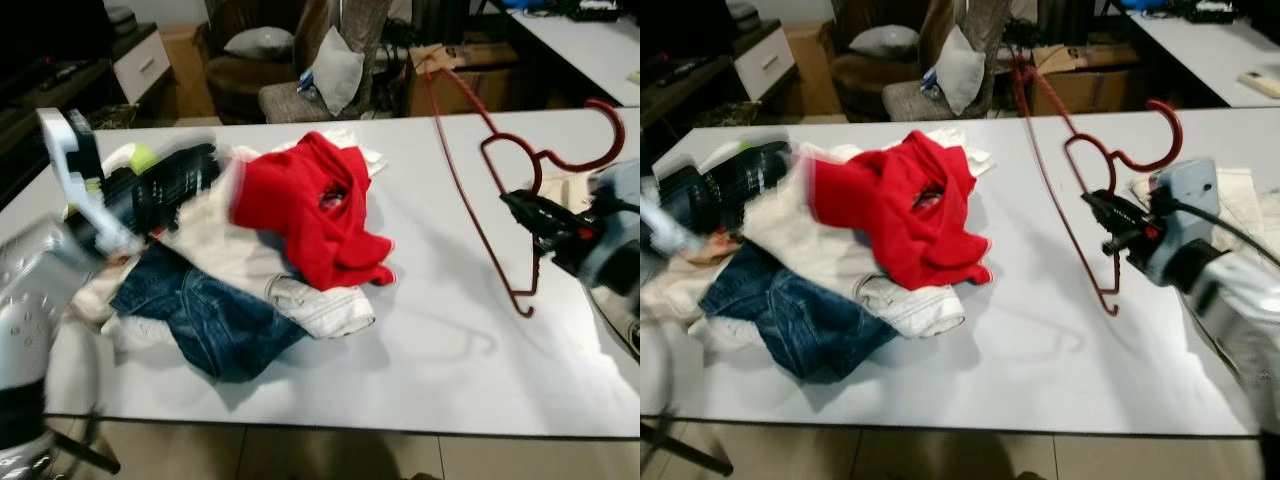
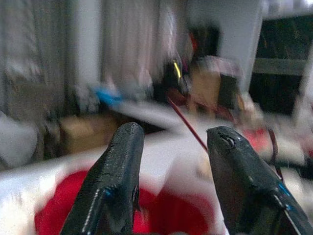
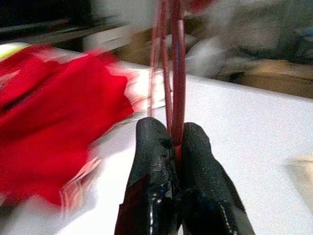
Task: Hang hanger
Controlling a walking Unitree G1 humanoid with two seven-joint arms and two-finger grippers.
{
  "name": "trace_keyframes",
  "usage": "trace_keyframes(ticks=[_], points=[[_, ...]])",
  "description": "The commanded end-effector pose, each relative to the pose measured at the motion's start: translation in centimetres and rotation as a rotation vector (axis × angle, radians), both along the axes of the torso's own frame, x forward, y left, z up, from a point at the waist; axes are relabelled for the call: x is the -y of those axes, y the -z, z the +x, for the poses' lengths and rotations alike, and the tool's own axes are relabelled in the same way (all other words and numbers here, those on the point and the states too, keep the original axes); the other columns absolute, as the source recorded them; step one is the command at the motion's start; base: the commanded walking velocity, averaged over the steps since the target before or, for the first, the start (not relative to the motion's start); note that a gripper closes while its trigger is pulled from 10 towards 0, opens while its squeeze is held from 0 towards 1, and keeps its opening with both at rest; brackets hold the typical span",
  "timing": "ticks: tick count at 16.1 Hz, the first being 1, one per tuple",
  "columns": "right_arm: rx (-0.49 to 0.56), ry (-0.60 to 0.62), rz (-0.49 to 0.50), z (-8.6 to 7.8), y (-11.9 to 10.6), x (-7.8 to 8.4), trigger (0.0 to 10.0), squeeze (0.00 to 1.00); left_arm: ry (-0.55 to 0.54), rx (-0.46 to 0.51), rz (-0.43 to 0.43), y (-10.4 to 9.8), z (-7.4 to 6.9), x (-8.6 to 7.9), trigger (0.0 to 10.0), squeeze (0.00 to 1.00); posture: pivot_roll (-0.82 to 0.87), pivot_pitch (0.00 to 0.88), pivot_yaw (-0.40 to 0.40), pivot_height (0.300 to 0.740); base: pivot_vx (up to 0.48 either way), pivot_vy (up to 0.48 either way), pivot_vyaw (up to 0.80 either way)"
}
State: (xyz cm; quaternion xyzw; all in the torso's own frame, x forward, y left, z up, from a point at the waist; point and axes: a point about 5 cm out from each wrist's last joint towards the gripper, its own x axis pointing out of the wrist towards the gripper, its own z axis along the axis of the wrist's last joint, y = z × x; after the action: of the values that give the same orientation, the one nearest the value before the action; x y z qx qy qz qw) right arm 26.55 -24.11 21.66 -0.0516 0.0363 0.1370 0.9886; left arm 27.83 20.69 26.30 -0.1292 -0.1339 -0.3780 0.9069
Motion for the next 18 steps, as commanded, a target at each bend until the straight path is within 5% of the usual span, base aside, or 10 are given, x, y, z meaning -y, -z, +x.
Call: trace_keyframes(ticks=[1, 3, 5, 6, 7, 8, 11, 12, 15, 18], points=[[0.105, 0.057, -0.031, 0.1, -1.5, -0.4, 10.0, 0.00, -0.035, 0.021, -0.014, -1.0, 0.0, 0.3, 10.0, 1.00, -0.06, 0.000, 0.092, 0.740, 0.000, 0.000, 0.00], [0.063, 0.194, 0.100, 0.0, 0.5, -1.3, 10.0, 0.00, -0.181, -0.040, 0.129, 2.2, 1.4, 3.2, 10.0, 1.00, -0.08, 0.000, 0.079, 0.740, 0.000, 0.000, 0.00], [0.046, 0.230, 0.160, -0.5, 1.6, -2.2, 10.0, 0.00, -0.251, -0.047, 0.108, 3.1, 1.1, 3.7, 10.0, 1.00, -0.10, 0.000, 0.076, 0.740, 0.000, 0.000, 0.00], [0.050, 0.237, 0.150, -1.1, 1.9, -3.6, 10.0, 0.00, -0.361, -0.062, 0.073, 3.3, 1.0, 3.7, 10.0, 0.74, -0.11, 0.000, 0.075, 0.740, 0.000, 0.000, 0.00], [0.069, 0.223, 0.096, -1.2, 1.9, -4.2, 10.0, 0.00, -0.379, -0.091, 0.100, 3.9, 1.1, 4.1, 10.0, 0.74, -0.10, 0.000, 0.075, 0.740, 0.000, 0.000, 0.00], [0.053, 0.201, 0.045, -1.0, 2.2, -5.0, 10.0, 0.00, -0.378, -0.097, 0.154, 5.0, 0.8, 4.8, 10.0, 0.05, -0.11, 0.000, 0.073, 0.740, 0.000, 0.000, 0.00], [0.076, 0.197, 0.030, -1.0, 2.0, -5.8, 10.0, 0.00, -0.396, -0.098, 0.181, 6.9, 0.0, 6.1, 10.0, 0.00, -0.10, 0.000, 0.072, 0.740, 0.000, 0.000, 0.00], [0.072, 0.213, 0.045, -1.7, 2.4, -5.9, 10.0, 0.00, -0.439, -0.166, 0.179, 9.0, -0.5, 6.0, 10.0, 0.00, -0.12, 0.000, 0.079, 0.740, 0.000, -0.304, -0.80], [0.127, 0.266, 0.015, -2.5, 2.3, -6.0, 10.0, 0.00, -0.449, -0.177, 0.216, 10.1, -0.9, 6.3, 10.0, 0.00, -0.14, 0.000, 0.084, 0.740, 0.000, -0.444, -0.80], [0.076, 0.212, 0.066, -2.9, 3.0, -6.7, 10.0, 0.00, -0.451, -0.166, 0.252, 10.7, -1.3, 6.4, 10.0, 0.00, -0.14, 0.000, 0.070, 0.740, 0.000, -0.480, -0.80]])
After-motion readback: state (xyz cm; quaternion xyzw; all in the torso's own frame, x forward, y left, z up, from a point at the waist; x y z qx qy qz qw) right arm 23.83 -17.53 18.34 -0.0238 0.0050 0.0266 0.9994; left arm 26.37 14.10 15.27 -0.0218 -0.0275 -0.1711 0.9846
